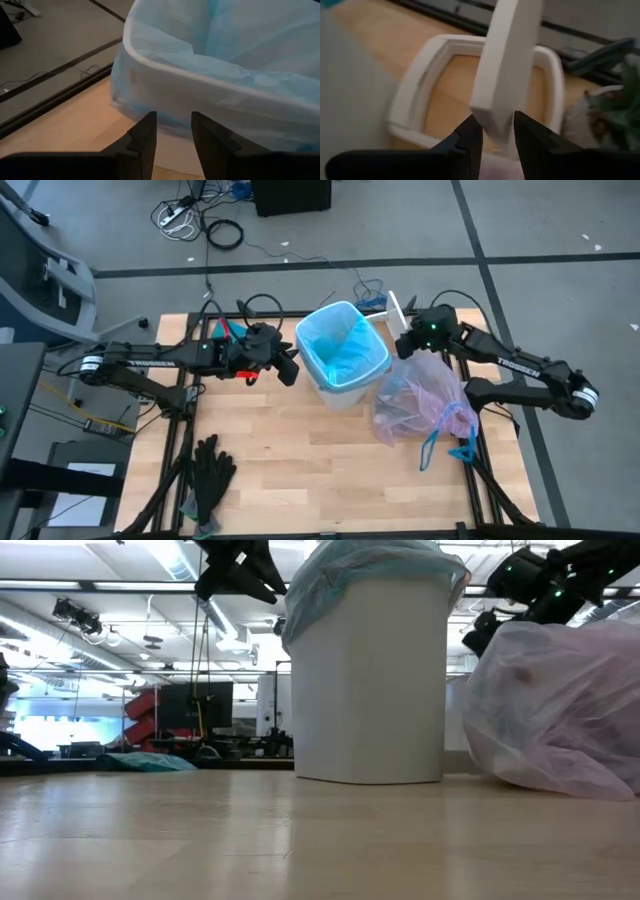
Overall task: Place trash/remove bag and relplace
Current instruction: Put the white trash bin cover into the top of the trash bin
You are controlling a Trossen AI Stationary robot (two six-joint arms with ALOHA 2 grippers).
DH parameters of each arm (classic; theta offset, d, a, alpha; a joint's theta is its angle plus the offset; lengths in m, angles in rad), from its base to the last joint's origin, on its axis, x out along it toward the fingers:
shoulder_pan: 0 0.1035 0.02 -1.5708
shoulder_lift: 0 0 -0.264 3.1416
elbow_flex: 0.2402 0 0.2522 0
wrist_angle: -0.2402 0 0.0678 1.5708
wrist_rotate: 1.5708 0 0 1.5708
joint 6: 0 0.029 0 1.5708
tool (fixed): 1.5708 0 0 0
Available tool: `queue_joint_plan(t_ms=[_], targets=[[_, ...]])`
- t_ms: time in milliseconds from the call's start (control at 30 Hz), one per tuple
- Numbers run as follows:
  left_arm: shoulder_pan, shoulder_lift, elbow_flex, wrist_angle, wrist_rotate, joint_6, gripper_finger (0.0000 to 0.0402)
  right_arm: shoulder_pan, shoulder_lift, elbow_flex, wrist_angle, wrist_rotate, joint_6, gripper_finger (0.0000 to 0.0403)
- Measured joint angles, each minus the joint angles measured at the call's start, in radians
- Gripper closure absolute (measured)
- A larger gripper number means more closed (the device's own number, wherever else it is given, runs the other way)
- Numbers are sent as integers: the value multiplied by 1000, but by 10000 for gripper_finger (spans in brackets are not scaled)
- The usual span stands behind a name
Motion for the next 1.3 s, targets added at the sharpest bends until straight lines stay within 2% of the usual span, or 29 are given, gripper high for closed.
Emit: queue_joint_plan(t_ms=[67, 200, 333, 433, 767, 933, 1033, 1133, 1300], targets=[[0, 0, 0, -2, 0, 0, 270, 0, 31, -1, 15, 39, -22, 316], [0, 0, 0, -3, 2, 2, 270, 0, 80, -1, 86, 60, -67, 383], [0, 0, 1, -8, 8, 2, 270, 0, 76, 13, 123, 86, -43, 388], [0, 0, 1, -22, 28, 25, 270, 0, 53, 64, 123, 111, -88, 390], [1, -9, 1, -36, 80, 106, 270, -2, 73, 441, -85, 146, -300, 390], [1, -33, 0, -51, 36, 104, 270, -3, 116, 629, -167, 151, -381, 390], [-1, -75, 0, -56, 2, 104, 270, -4, 148, 720, -185, 195, -436, 390], [-2, -116, 0, -64, -7, 104, 270, -8, 185, 806, -209, 250, -501, 390], [-23, -149, 1, -127, -8, 48, 270, -28, 241, 927, -207, 261, -552, 390]])
